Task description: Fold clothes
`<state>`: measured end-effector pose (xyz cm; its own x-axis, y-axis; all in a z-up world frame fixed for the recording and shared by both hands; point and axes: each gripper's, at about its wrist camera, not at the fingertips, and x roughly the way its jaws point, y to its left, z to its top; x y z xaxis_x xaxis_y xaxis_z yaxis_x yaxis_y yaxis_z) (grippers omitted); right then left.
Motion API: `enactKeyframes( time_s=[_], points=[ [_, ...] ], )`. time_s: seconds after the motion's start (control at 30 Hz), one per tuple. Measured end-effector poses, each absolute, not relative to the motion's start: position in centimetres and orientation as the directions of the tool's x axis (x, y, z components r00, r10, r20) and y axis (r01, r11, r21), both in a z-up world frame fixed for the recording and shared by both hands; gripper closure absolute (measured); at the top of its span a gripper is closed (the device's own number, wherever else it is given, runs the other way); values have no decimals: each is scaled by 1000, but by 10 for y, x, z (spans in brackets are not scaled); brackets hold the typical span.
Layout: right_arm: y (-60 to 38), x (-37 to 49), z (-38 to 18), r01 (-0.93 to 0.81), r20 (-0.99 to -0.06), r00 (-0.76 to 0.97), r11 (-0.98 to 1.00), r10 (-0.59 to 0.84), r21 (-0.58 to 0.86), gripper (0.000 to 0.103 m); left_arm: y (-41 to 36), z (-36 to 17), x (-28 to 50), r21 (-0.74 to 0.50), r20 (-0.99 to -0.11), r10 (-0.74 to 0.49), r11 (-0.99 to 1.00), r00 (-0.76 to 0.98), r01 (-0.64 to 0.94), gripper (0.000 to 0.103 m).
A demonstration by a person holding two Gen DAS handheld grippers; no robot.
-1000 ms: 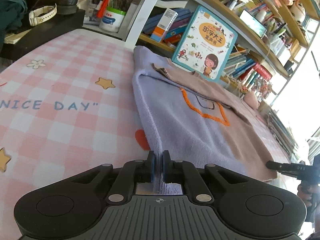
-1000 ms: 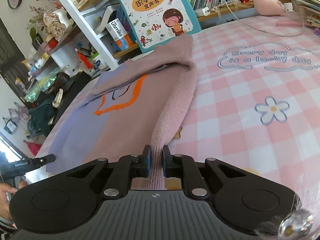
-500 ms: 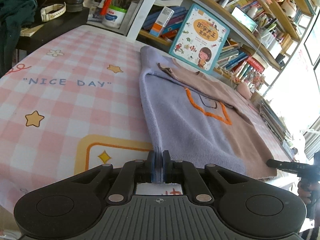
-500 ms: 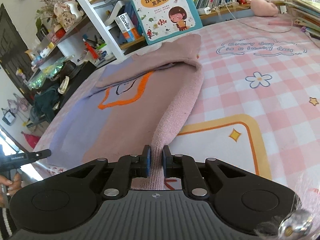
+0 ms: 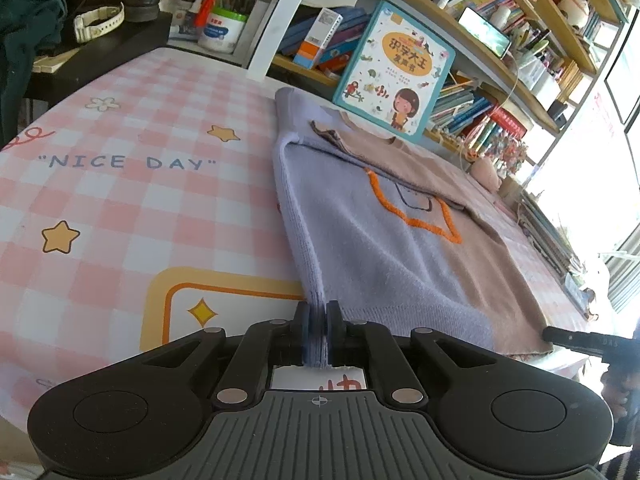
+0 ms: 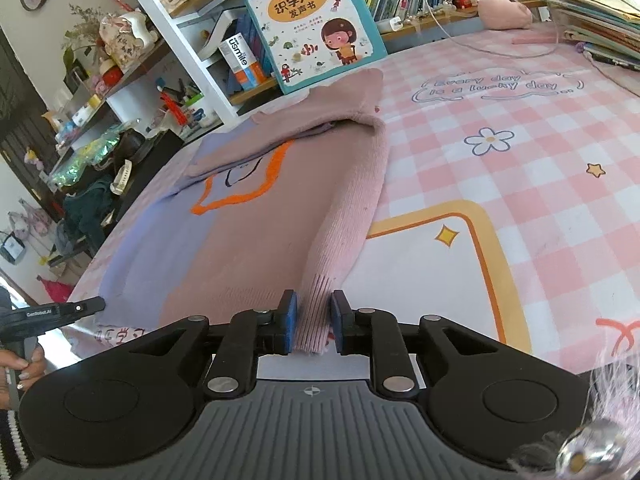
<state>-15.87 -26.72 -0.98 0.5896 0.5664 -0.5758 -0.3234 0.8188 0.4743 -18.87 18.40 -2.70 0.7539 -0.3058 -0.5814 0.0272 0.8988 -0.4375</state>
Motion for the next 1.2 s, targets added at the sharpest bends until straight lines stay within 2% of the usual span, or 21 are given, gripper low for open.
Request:
enactKeyframes(
  time_s=[0.53, 0.6, 0.67, 0.9, 1.07, 1.2],
  points=[
    [-267, -161, -12, -333, -561, 561, 786, 609, 520, 80, 184, -29, -185, -463, -568, -326, 886, 756, 35, 95],
    [-267, -161, -12, -335, -562, 558, 786, 610, 520, 81, 185, -30, -186, -469, -563, -330, 882, 758, 36, 95],
    [-267, -161, -12, -338, -567, 552, 786, 611, 517, 89, 186, -31, -187, -483, -556, -340, 875, 759, 38, 97],
    [-276, -167, -15, -325, -552, 540, 763, 635, 559, 92, 195, -35, -195, -569, -527, -398, 822, 751, 37, 99],
    [-286, -173, -11, -314, -517, 536, 726, 667, 612, 92, 204, -35, -204, -659, -459, -466, 750, 756, 62, 99],
    [-292, -168, 6, -340, -432, 547, 662, 717, 668, 92, 208, -24, -198, -714, -367, -514, 690, 775, 119, 99]
  ],
)
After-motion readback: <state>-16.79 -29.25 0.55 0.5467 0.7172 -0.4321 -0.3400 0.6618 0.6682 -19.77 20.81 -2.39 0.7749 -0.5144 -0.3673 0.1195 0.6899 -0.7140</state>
